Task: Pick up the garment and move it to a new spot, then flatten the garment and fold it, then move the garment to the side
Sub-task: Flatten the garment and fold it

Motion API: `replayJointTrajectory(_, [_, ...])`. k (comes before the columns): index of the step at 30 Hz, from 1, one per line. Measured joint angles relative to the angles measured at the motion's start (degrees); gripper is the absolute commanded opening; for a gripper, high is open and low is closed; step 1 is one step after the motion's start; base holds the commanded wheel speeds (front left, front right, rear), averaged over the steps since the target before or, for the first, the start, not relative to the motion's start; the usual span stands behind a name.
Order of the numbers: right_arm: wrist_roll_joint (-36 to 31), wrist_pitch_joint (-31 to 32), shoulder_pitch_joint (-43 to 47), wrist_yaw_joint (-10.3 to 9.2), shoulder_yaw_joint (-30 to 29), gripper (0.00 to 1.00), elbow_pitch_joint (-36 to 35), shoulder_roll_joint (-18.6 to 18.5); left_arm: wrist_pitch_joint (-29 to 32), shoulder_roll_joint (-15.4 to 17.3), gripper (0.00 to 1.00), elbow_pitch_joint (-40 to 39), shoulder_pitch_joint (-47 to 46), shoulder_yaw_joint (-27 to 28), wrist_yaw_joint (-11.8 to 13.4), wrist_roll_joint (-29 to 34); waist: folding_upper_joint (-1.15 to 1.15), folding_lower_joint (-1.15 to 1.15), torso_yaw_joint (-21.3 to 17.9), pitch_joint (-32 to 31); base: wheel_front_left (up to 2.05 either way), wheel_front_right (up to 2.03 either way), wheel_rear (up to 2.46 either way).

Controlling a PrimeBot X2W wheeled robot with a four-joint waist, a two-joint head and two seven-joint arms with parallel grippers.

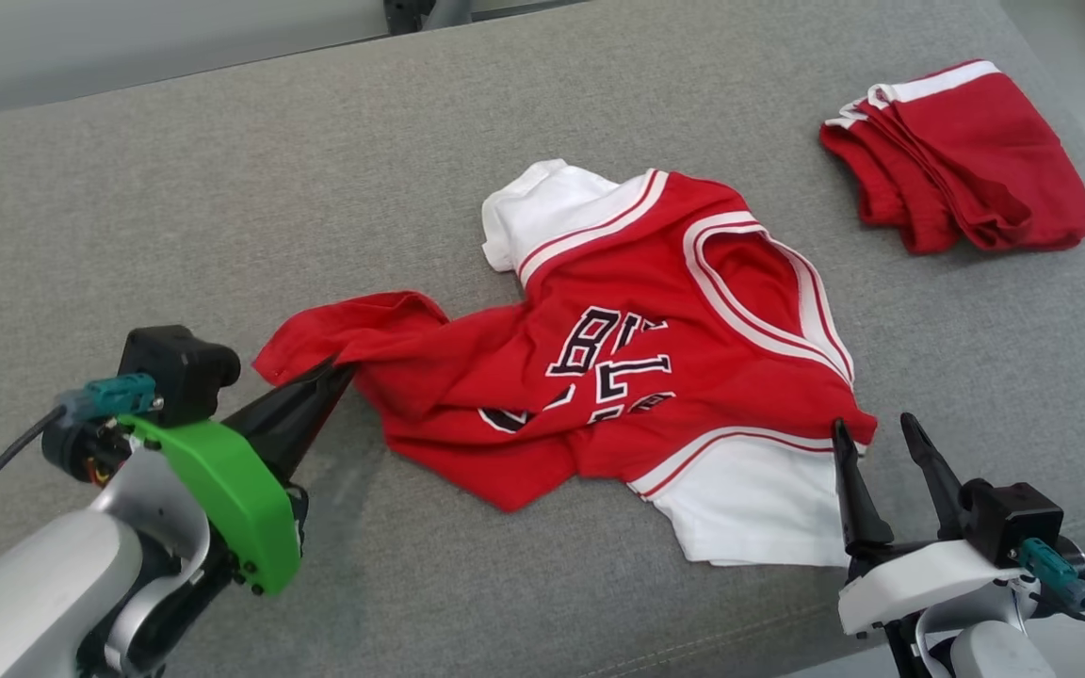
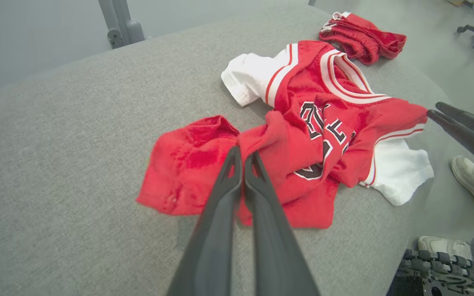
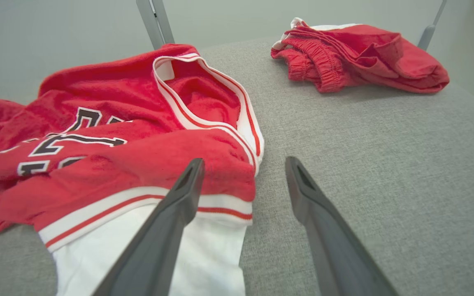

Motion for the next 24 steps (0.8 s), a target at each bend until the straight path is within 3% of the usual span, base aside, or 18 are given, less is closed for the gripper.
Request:
replayJointTrajectory(1, [0.5,0.0,-0.1,0.0,0.1,1.0,-0.2,0.0,0.4,1.4,0.0,-4.2,1.0,0.4,1.9,-0.8,0.0,0.0,0.4,-0.2,0.0,0.0,0.0])
replayJointTrajectory(2, [0.5,0.0,-0.1,0.0,0.1,1.0,-0.2,0.0,0.4,1.4,0.0,-4.2,1.0,0.4,1.9,-0.8,0.0,0.0,0.4,-0.2,0.0,0.0,0.0])
replayJointTrajectory(9, [3.3,0.0,-1.2,0.0,1.9,1.0,-0.1,0.0,6.7,9.3,0.0,-28.9,3.9,1.1,12.5,-0.9,0.0,0.0,2.5,0.0,0.0,0.0,0.0])
replayJointTrajectory(13, [4.7,0.0,-2.4,0.0,2.7,1.0,0.1,0.0,10.2,11.8,0.0,-37.5,3.0,2.2,16.3,-0.4,0.0,0.0,2.7,1.5,0.0,0.0,0.0])
replayJointTrajectory(16, [5.7,0.0,-3.2,0.0,3.2,1.0,0.4,0.0,11.5,11.1,0.0,-41.7,1.6,3.5,17.4,-2.3,0.0,0.0,2.5,2.6,0.0,0.0,0.0])
replayJointTrajectory(19, [6.3,0.0,-4.0,0.0,3.7,1.0,0.6,0.0,13.4,11.7,0.0,-40.8,-1.8,5.4,17.6,-2.3,0.0,0.0,2.1,3.7,0.0,0.0,0.0])
replayJointTrajectory(24, [7.1,0.0,-5.7,0.0,4.3,1.0,1.0,0.0,14.0,7.7,0.0,-33.6,-8.5,9.6,14.5,-6.2,0.0,0.0,0.9,5.4,0.0,0.0,0.0])
